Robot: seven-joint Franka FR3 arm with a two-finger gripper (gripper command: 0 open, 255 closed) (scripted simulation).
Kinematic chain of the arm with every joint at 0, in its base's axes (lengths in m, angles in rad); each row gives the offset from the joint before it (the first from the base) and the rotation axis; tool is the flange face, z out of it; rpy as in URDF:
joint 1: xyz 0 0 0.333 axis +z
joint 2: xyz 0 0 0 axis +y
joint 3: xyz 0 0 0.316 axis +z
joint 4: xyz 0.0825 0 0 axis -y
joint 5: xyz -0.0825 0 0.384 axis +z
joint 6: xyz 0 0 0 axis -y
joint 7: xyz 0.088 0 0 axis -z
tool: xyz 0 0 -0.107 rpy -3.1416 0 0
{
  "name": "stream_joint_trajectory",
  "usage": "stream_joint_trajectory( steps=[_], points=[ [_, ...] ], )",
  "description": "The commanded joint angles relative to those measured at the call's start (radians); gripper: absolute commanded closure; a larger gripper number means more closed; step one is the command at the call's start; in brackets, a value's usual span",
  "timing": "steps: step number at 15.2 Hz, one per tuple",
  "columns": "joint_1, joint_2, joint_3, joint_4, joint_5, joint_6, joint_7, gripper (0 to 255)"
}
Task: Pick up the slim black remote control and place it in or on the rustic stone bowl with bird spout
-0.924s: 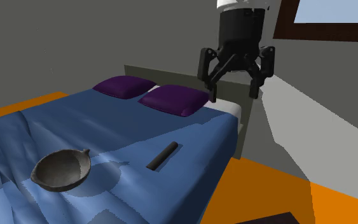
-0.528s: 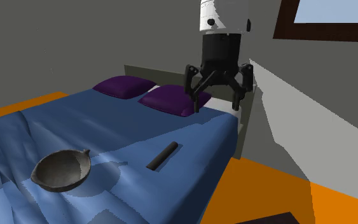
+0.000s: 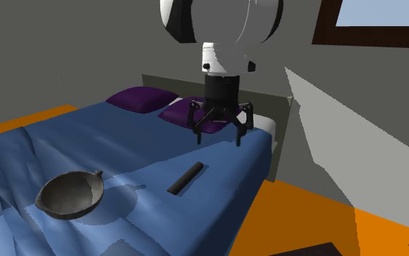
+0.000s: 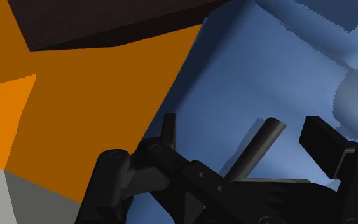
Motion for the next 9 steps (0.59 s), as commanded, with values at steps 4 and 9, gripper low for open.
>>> stream_joint_trajectory(
  steps=[4, 9],
  points=[
    [-0.007, 0.195, 0.043, 0.042, 0.03, 0.152, 0.125, 0],
    [-0.01, 0.392, 0.066, 0.118, 0.038, 0.273, 0.242, 0]
  ],
)
